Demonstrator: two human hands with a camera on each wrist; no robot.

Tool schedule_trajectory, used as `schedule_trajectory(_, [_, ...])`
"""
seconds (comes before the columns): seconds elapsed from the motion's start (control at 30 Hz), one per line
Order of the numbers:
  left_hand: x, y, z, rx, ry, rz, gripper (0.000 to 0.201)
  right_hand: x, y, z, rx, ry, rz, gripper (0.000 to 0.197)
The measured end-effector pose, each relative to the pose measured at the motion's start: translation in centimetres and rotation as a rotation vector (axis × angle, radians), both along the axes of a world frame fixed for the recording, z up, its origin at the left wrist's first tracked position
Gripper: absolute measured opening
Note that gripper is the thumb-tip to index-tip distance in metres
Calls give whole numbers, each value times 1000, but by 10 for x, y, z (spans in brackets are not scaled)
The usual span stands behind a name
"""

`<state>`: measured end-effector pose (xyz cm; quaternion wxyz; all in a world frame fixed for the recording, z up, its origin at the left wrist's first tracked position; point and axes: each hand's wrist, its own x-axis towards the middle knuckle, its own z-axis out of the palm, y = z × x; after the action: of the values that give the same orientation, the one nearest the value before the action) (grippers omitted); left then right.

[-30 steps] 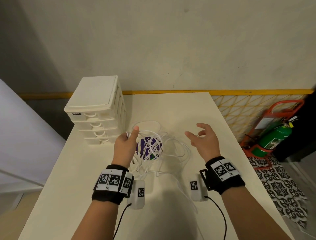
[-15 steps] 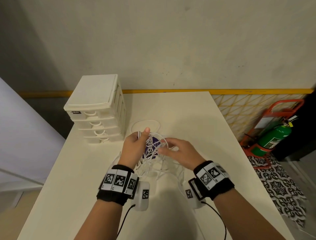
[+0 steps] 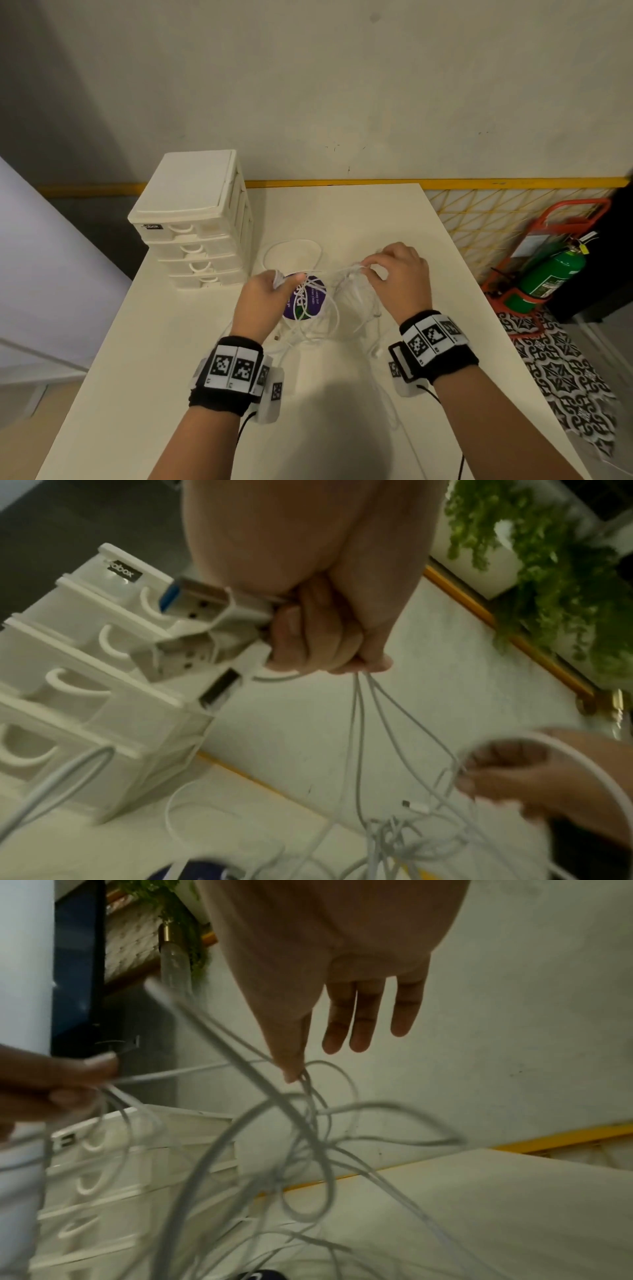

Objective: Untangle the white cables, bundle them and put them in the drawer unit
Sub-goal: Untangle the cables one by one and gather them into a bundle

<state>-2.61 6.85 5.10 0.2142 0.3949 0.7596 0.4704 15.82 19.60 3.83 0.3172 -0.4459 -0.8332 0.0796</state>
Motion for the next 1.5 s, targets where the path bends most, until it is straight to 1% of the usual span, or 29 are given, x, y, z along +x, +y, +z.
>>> schedule_trajectory(0.07, [-2,2,14,101,5,68,54,2,-1,5,-54,1,2,6])
schedule_trajectory(0.13, [-3,5,23,169,-33,81,58,1,-3,9,-183,-28,13,8])
schedule_trajectory(0.17, [-1,5,26,204,-57,79,59,-1,-2,12,-200,-57,4,9])
schedule_trajectory(0.23, [5,4,31,264,-115,79,59,-3,1,20,-131,-93,-37,15])
schedule_trajectory(0.3, [12,2,39,324,-157,74,52,-6,5,31,-32,-71,-89,24])
schedule_trajectory(0.33, [15,2,44,353,-166,68,49,-7,6,38,4,-10,-97,26])
schedule_trajectory(0.4, [17,3,51,381,-189,56,42,-6,8,54,66,196,-57,24])
schedule_trajectory(0.47, [13,4,53,366,-214,63,36,-4,13,64,83,364,58,29])
schedule_trajectory(0.5, [10,4,52,348,-225,68,36,-4,18,65,44,392,126,34])
schedule_trajectory(0.53, [8,3,50,324,-236,74,38,-4,22,65,-24,370,182,38])
schedule_trajectory(0.6, [4,2,45,257,-240,77,42,-4,26,59,-208,227,228,40])
schedule_trajectory(0.67, [5,1,39,179,-235,67,50,-3,25,49,-358,82,227,41])
schedule_trajectory(0.73, [7,1,33,145,-248,45,55,-2,19,41,-424,27,206,44])
schedule_trajectory(0.8, [9,1,30,136,-265,30,54,-4,13,37,-420,57,182,45])
schedule_trajectory(0.83, [10,1,28,136,-268,25,52,-6,9,35,-404,85,179,42])
schedule_trajectory(0.9, [12,2,27,138,-273,7,48,-11,2,32,-383,161,207,29])
schedule_trajectory(0.93, [13,2,27,139,-274,-8,49,-13,-2,32,-401,191,242,23])
schedule_trajectory(0.97, [14,2,28,139,-273,-25,51,-15,-5,31,-438,202,284,25])
schedule_trajectory(1.0, [15,2,29,137,-271,-40,52,-17,-7,29,-481,190,325,31])
schedule_trajectory(1.07, [17,0,34,148,-276,-61,48,-20,-11,22,-539,140,397,40])
schedule_trajectory(1.17, [18,-4,41,177,-312,-108,39,-24,-15,5,-526,126,453,43])
schedule_trajectory(1.27, [18,-6,45,230,-363,-152,40,-29,-17,-8,-526,53,385,45])
schedule_trajectory(1.33, [18,-6,46,259,-373,-150,40,-29,-16,-16,-545,8,332,43])
schedule_trajectory(1.43, [12,-7,45,311,-388,-41,41,-17,-6,-24,-517,-38,249,45])
schedule_trajectory(1.5, [4,-9,42,329,-393,40,42,-2,7,-26,-469,-58,159,46])
